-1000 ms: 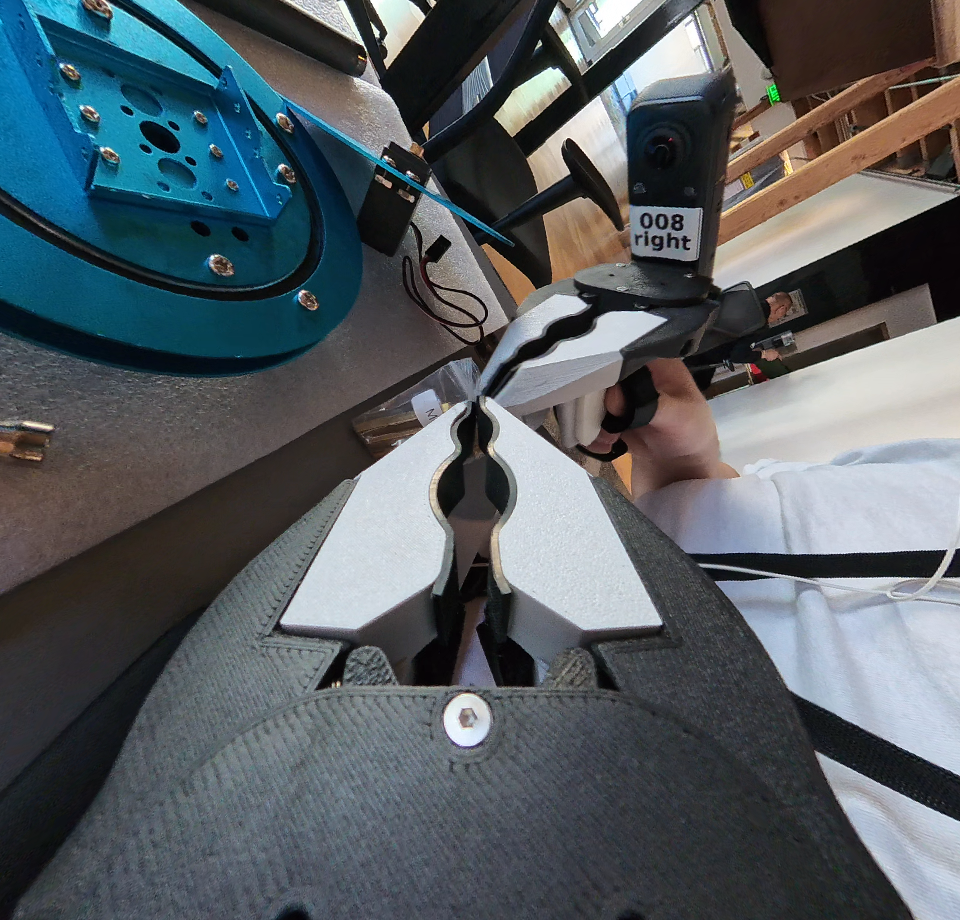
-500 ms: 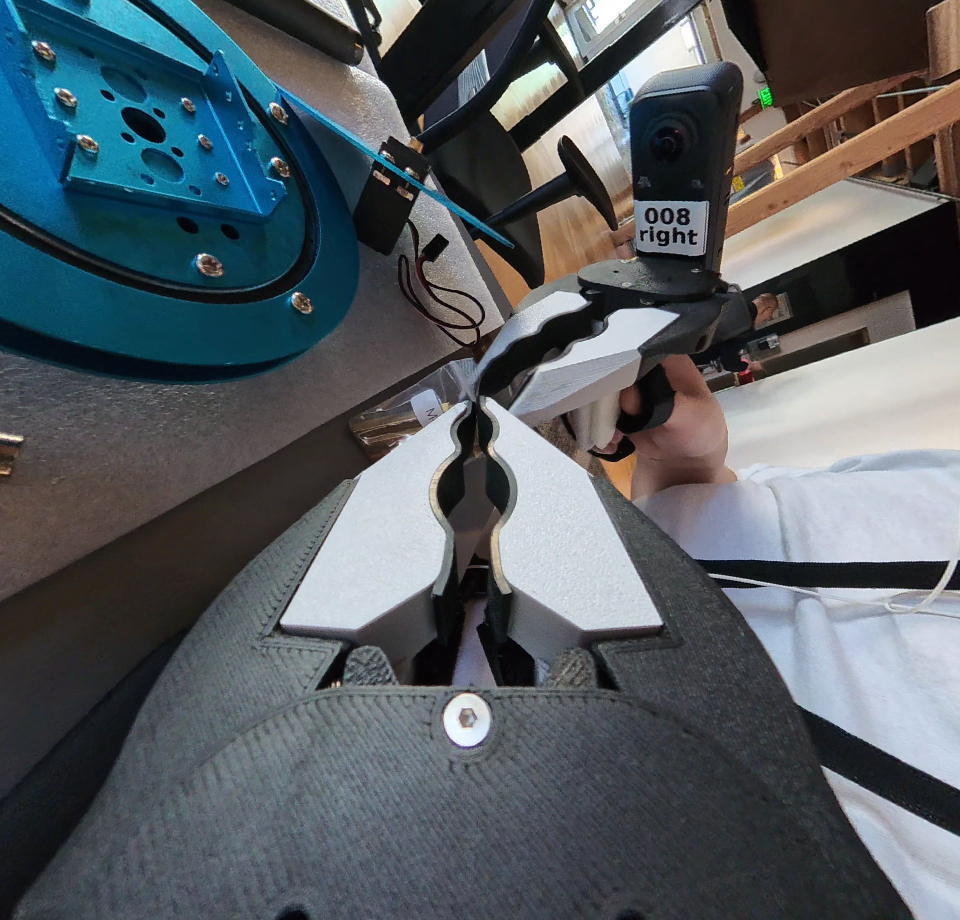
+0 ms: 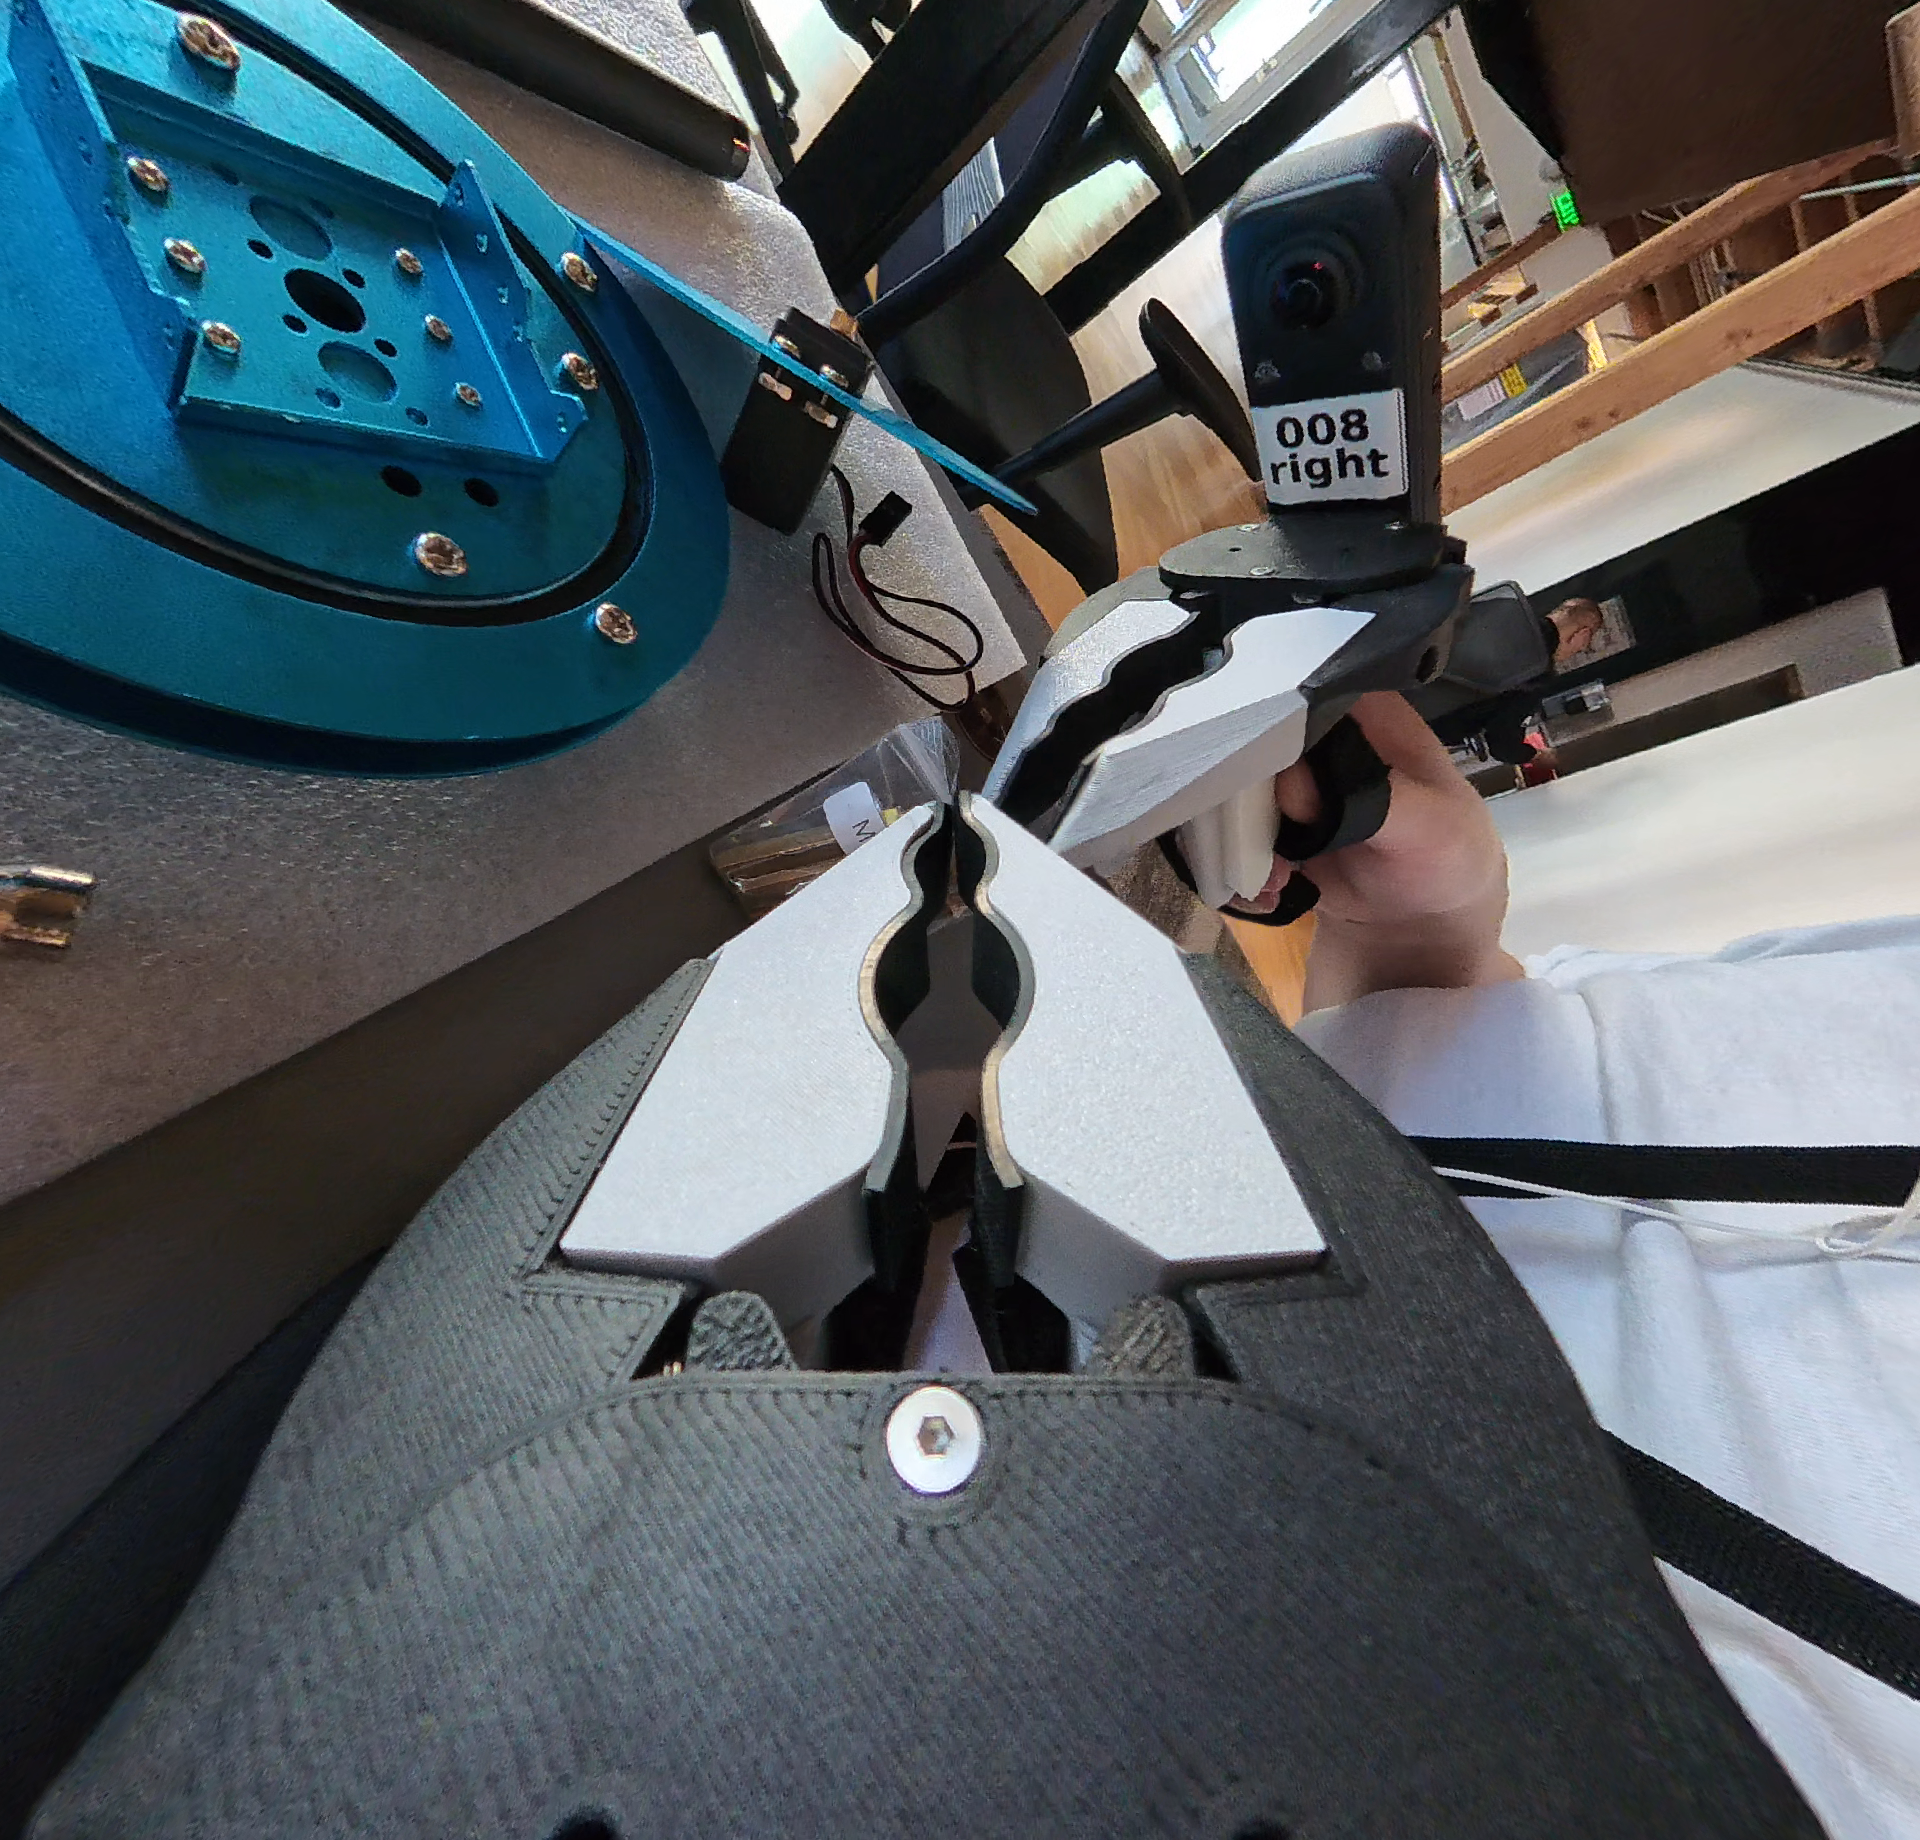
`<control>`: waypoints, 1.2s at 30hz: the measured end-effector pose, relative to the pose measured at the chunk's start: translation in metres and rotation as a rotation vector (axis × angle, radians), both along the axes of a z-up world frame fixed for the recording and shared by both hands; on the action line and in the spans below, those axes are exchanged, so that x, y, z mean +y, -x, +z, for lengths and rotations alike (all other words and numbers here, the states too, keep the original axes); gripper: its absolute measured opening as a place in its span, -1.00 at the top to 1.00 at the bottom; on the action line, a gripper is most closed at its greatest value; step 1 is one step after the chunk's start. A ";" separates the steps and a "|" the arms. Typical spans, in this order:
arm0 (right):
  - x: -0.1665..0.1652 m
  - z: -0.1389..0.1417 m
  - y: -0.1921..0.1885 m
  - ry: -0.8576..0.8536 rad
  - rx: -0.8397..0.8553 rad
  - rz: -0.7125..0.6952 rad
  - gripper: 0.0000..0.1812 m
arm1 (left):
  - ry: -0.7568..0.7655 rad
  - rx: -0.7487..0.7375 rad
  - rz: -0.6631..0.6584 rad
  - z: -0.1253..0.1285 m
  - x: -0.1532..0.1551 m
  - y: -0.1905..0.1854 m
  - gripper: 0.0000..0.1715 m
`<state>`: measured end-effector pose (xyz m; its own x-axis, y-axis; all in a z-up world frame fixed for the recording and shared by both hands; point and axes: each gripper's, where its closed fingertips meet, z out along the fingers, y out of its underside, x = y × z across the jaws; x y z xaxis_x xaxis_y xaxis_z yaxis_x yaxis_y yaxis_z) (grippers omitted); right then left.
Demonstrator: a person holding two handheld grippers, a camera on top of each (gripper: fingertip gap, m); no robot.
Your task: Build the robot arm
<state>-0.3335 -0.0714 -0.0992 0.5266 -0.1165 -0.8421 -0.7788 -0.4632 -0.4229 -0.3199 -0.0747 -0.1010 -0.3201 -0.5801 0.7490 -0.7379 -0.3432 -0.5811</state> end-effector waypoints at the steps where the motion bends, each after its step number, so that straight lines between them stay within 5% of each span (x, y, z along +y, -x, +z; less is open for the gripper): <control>1: -0.001 0.000 -0.001 0.004 -0.006 -0.007 0.89 | -0.007 -0.002 0.001 0.000 0.000 0.000 1.00; 14: 0.000 -0.004 -0.003 0.024 -0.047 -0.011 1.00 | -0.037 -0.018 -0.001 0.000 -0.003 0.001 1.00; 22: -0.002 -0.001 -0.008 0.010 -0.079 -0.032 1.00 | 0.137 -0.006 0.006 0.011 0.005 0.001 0.96; 29: 0.002 -0.001 -0.003 0.001 -0.101 -0.009 1.00 | 0.082 0.030 -0.006 0.003 0.001 0.003 0.80; 36: 0.003 -0.001 -0.001 -0.010 -0.094 -0.001 1.00 | 0.070 0.029 -0.015 0.002 0.001 0.004 1.00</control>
